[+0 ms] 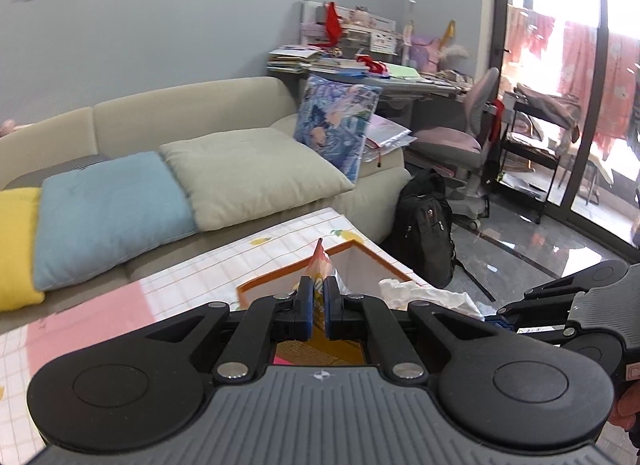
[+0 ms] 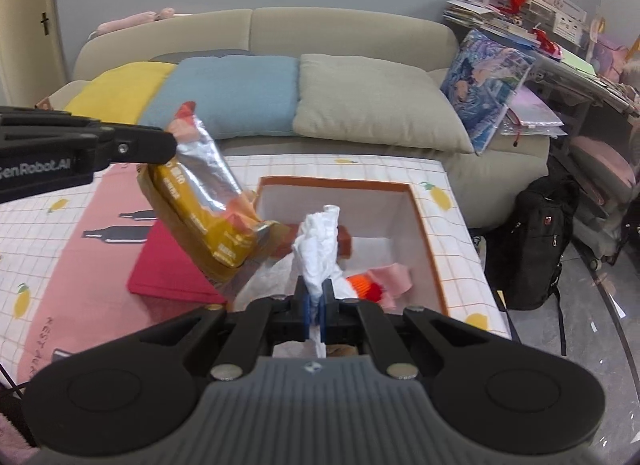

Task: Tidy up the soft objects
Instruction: 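Carry the snack bag and tissues into the orange box and release both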

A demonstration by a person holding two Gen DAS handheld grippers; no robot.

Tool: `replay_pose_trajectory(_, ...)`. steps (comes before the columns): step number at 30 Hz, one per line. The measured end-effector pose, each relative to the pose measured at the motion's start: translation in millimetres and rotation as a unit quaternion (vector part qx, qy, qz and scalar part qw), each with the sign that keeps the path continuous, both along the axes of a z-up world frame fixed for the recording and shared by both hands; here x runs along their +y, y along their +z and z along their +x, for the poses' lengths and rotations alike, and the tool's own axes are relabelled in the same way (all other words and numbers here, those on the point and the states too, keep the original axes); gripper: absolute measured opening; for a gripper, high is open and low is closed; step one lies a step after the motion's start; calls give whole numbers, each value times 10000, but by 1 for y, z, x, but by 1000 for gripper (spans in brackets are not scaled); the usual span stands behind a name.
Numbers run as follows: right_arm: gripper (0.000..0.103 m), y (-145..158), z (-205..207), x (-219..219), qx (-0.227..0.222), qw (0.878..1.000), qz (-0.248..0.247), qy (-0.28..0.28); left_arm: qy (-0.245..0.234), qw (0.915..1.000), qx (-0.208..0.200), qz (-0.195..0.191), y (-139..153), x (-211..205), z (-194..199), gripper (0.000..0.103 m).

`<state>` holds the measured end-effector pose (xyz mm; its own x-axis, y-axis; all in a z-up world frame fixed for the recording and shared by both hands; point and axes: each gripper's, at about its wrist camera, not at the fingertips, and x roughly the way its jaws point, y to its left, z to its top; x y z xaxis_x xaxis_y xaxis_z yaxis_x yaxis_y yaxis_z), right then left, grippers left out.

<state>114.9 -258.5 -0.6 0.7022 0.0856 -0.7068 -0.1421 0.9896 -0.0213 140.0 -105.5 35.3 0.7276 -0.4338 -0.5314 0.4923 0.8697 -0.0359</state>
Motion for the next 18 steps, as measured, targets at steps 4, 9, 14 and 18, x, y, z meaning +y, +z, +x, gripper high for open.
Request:
replay_pose_trajectory(4, 1, -1, 18, -18, -43, 9998, 118, -119, -46, 10000, 15, 58, -7, -15, 22, 5)
replay_pose_trajectory(9, 1, -4, 47, -35, -245, 9992, -2, -315, -14, 9997, 49, 218, -16, -28, 45, 4)
replay_pose_trajectory(14, 1, -15, 81, -48, -408, 9984, 128, -373, 73, 9981, -52, 603, -30, -40, 62, 4)
replay_pose_trajectory(18, 1, -30, 104, -52, -377, 9983, 194, -390, 101, 9965, 122, 818, -47, -47, 72, 4)
